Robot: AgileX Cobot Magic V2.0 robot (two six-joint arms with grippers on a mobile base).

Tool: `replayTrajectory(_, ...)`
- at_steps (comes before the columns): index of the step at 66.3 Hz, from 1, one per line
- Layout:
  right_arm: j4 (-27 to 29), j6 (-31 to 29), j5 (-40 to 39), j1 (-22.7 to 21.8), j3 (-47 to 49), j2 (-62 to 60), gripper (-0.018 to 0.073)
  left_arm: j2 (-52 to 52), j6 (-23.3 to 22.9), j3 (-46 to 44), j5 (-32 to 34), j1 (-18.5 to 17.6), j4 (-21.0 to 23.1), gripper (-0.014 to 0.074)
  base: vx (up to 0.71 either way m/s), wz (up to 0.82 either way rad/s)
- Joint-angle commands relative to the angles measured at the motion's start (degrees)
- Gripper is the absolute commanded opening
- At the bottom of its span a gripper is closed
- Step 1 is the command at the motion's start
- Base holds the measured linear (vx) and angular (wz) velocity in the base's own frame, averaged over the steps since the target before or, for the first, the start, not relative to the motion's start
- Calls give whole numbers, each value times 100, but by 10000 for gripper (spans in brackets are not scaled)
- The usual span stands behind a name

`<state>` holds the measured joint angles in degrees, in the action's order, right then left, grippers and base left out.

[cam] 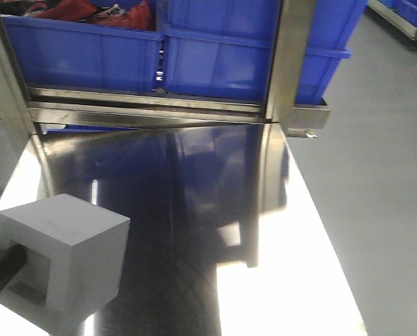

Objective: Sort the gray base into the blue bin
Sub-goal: 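Drive the base away from the table holding the block in the left gripper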

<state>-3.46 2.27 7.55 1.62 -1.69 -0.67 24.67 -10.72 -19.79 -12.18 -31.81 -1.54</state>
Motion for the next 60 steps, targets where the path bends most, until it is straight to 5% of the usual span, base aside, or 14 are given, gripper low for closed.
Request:
replayTrajectory(1,-36,-37,-424,-17,-88,-66,-9,-7,-22,-189,592,-38,28,-6,-7,-29)
replayTrajectory(60,-36,-37,-424,-17,-88,-66,-9,-2,-22,-189,604,-38,28,-6,-11,-62)
